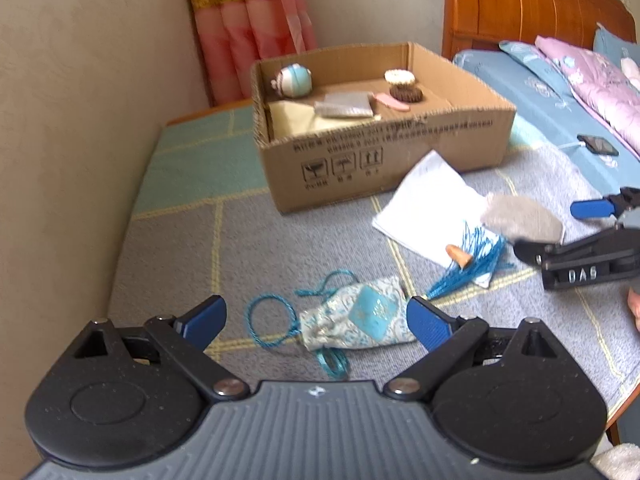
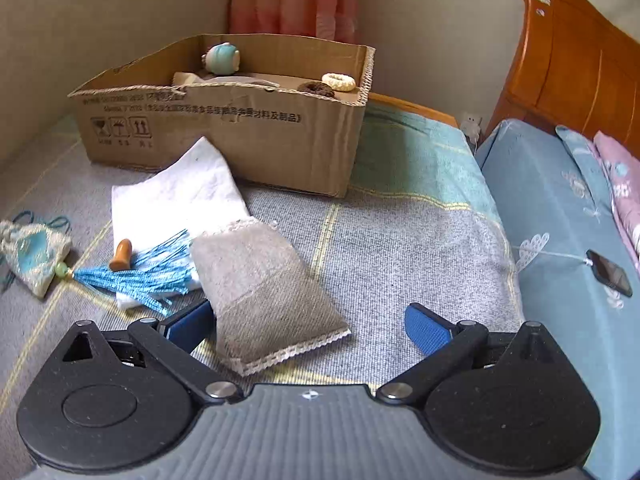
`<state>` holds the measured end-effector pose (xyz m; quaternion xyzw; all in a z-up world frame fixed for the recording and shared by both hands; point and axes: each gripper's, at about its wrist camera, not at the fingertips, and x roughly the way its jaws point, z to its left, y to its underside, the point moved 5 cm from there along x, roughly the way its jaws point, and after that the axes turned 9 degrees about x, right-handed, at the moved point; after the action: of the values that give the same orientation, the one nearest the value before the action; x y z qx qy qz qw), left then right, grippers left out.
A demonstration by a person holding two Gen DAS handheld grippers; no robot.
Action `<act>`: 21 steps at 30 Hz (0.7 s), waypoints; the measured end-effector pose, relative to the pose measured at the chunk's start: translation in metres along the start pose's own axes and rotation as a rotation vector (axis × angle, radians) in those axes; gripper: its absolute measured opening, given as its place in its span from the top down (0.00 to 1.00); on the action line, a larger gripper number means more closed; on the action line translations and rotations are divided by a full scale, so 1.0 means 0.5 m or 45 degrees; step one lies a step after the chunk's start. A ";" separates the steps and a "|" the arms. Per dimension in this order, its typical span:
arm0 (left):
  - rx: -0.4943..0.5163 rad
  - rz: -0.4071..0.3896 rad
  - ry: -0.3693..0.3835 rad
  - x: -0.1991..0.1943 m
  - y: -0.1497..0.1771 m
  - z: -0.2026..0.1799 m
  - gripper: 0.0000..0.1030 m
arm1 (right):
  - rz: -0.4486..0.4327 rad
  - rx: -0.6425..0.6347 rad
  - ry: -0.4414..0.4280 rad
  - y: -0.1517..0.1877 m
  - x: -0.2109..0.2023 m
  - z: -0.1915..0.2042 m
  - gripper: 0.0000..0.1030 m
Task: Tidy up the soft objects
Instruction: 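Move both grippers back toward the blue pouch and second grey sachet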
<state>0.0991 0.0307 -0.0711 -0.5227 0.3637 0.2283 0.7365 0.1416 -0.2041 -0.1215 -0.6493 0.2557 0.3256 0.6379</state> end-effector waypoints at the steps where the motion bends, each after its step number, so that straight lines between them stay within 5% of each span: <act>1: 0.004 0.013 0.008 0.006 0.002 -0.005 0.06 | 0.004 0.027 -0.011 -0.001 0.004 -0.004 0.00; 9: 0.030 0.157 0.091 0.067 0.028 -0.041 0.06 | -0.027 0.026 -0.040 0.003 0.006 -0.008 0.00; 13: -0.046 0.153 0.152 0.080 0.026 -0.039 0.05 | -0.039 0.019 -0.054 0.003 0.006 -0.011 0.00; 21: -0.079 0.109 0.126 0.093 0.011 -0.037 0.05 | -0.066 0.015 -0.065 0.002 0.008 -0.013 0.00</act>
<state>0.1193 0.0133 -0.1139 -0.5398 0.4144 0.2447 0.6906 0.1440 -0.2101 -0.1254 -0.6436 0.2243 0.3238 0.6563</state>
